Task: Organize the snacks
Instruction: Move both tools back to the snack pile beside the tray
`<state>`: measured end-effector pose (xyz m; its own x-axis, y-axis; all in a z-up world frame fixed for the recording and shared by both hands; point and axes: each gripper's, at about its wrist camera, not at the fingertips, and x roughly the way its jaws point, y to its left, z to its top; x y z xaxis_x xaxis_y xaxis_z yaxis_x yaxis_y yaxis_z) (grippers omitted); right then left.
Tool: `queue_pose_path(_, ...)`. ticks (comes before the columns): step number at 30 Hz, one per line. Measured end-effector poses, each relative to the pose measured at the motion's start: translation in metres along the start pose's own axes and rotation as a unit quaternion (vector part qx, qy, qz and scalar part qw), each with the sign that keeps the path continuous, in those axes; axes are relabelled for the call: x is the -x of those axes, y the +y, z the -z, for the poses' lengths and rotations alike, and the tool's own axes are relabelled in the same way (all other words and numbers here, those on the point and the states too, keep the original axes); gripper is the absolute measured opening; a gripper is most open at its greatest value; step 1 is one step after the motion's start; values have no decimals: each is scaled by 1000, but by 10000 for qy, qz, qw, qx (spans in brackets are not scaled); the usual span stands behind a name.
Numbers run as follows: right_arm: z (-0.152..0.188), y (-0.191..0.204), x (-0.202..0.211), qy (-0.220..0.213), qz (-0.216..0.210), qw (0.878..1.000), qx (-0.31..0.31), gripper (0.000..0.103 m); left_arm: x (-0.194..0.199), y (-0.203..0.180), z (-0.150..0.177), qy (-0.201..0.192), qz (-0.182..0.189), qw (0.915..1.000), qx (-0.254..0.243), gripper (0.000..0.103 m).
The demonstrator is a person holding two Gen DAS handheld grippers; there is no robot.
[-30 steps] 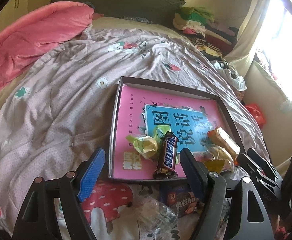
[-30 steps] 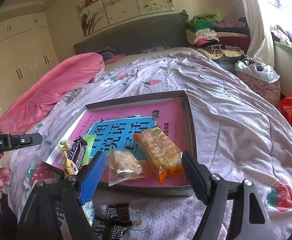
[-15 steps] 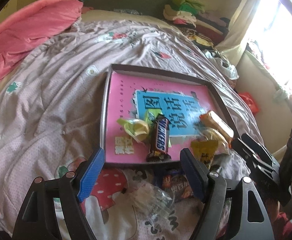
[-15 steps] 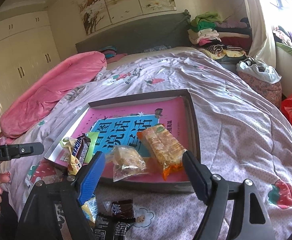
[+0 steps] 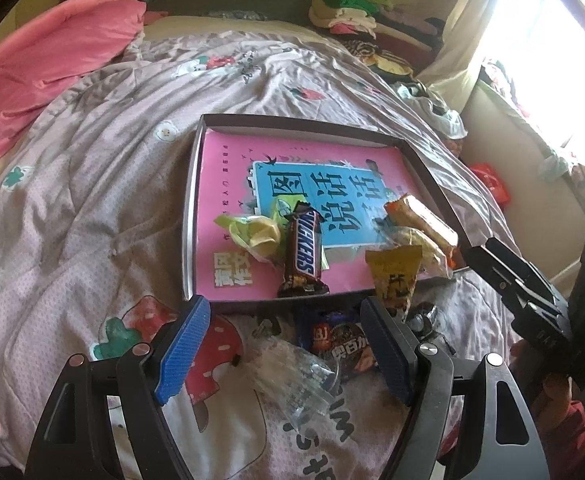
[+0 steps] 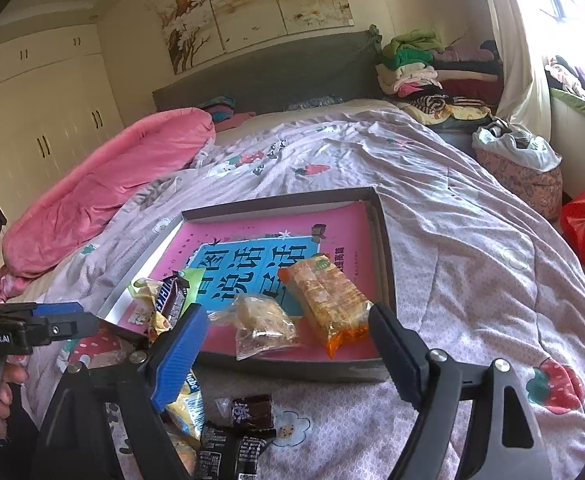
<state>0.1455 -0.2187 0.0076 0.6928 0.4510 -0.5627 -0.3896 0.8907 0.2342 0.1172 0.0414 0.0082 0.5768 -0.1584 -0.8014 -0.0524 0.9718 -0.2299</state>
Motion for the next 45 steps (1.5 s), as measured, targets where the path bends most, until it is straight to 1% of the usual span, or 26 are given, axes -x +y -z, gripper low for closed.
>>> queue_pose_path(7, -2, 0, 7, -63, 75, 10000, 18, 83, 2, -3, 3, 7, -6, 10000, -52, 79)
queue_pose_path(13, -3, 1, 10, -59, 32, 10000, 7, 83, 4, -5, 6, 26, -8, 10000, -93, 79)
queue_pose_path(20, 0, 6, 7, 115, -66, 9999, 79, 85, 1, -3, 12, 131, -28, 9998, -126, 79)
queue_pose_path(28, 2, 12, 8, 148, -121, 9997, 132, 85, -2, -2, 20, 229, -108, 9994, -248, 79)
queue_pose_path(45, 9, 17, 10, 240, -157, 9994, 200, 85, -5, -5, 35, 359, -29, 9984, -443, 79)
